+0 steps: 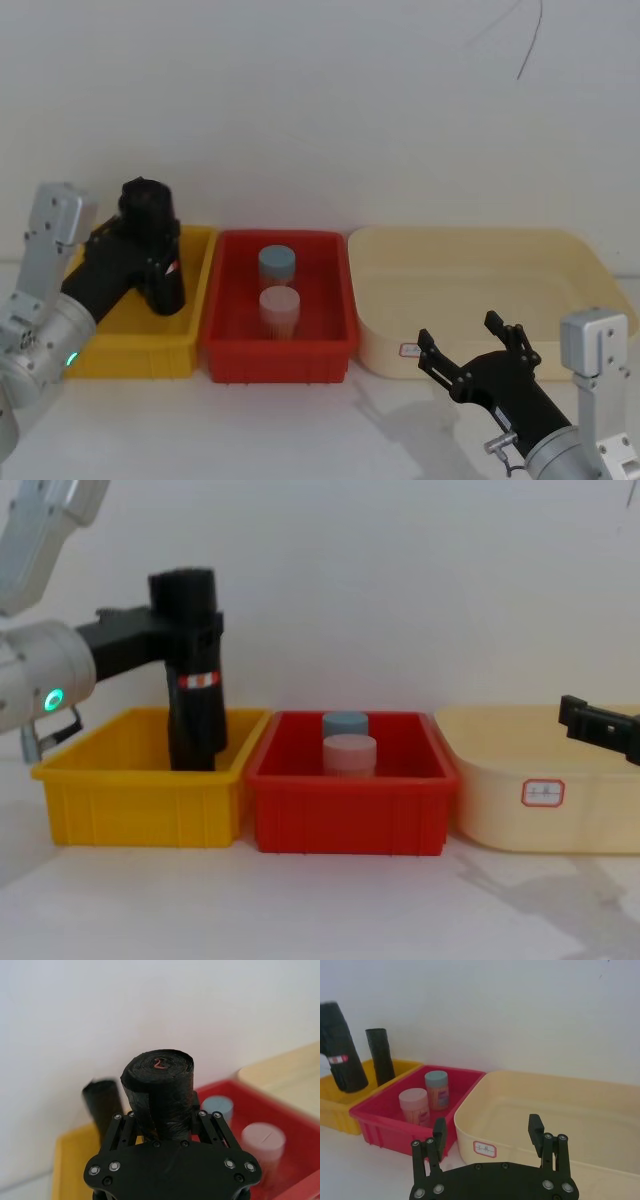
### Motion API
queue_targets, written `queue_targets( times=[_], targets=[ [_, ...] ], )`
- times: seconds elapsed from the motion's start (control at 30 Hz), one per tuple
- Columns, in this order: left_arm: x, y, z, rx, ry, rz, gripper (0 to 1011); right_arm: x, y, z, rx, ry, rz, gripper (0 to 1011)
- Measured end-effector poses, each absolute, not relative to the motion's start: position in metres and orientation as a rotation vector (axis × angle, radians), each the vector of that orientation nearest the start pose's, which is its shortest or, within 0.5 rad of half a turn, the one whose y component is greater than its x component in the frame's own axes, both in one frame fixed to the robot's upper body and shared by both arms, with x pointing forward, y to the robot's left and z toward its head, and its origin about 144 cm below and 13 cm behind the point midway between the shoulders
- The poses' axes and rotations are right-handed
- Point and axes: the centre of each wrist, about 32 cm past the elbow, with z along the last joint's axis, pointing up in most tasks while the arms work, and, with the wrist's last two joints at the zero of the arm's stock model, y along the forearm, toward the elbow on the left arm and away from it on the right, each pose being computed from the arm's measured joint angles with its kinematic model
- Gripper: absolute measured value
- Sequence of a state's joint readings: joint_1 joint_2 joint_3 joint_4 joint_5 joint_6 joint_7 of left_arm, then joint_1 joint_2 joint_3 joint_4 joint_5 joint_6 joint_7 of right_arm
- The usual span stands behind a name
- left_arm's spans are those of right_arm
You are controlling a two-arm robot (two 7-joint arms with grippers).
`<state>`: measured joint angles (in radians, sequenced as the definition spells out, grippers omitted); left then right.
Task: Pick up the garbage bag with the one hand and transfer it to the other hand.
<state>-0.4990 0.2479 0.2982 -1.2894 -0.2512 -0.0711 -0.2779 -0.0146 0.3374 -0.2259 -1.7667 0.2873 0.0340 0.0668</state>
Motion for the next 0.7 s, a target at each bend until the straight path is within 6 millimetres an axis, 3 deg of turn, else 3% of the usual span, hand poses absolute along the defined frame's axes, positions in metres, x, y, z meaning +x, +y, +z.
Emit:
queue_targets(
  times=[0.33, 0.7],
  targets=[
    [0.577, 0.213, 1.271, -0.154, -0.339, 0.937, 464, 0.443, -0.237, 1.189, 0.026, -0.075, -1.229, 1000],
    [0.576, 0.187, 1.291, -0.209, -0.375, 0.776, 464, 0.443, -0.237, 1.189, 0.026, -0.075, -1.229, 1000]
  ],
)
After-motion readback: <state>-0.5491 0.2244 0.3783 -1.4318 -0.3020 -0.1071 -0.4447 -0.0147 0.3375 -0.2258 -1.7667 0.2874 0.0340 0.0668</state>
